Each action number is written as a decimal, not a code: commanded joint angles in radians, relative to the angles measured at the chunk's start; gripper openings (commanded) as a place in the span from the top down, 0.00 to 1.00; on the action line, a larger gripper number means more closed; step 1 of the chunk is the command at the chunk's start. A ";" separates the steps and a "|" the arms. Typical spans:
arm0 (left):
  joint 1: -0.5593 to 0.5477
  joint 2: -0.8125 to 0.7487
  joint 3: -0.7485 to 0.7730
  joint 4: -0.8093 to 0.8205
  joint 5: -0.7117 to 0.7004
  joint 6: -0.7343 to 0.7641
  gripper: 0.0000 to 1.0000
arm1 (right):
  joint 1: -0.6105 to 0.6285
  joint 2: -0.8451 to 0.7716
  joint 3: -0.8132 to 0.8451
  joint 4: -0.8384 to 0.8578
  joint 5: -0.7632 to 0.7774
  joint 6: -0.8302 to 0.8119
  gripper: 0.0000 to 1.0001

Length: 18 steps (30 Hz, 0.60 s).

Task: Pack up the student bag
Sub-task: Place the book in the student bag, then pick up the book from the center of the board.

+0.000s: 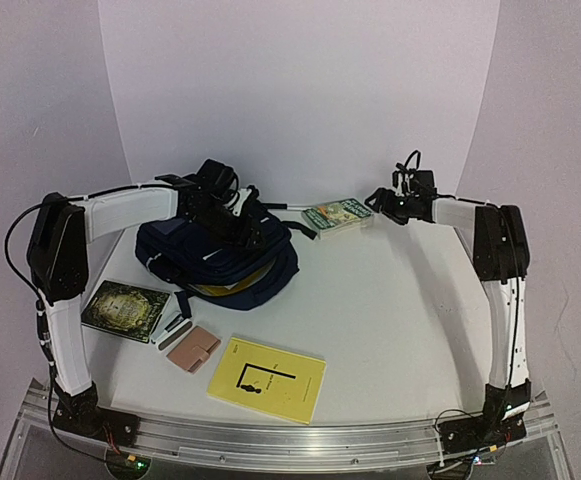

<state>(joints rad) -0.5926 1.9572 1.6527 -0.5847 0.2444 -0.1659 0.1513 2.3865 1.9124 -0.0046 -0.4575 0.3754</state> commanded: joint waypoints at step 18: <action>-0.024 -0.101 0.021 -0.014 -0.053 -0.020 0.24 | 0.005 0.296 0.301 0.006 0.089 0.191 0.34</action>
<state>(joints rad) -0.6182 1.9255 1.6527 -0.5869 0.2050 -0.1833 0.1520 2.6671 2.1834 -0.0155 -0.4598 0.5209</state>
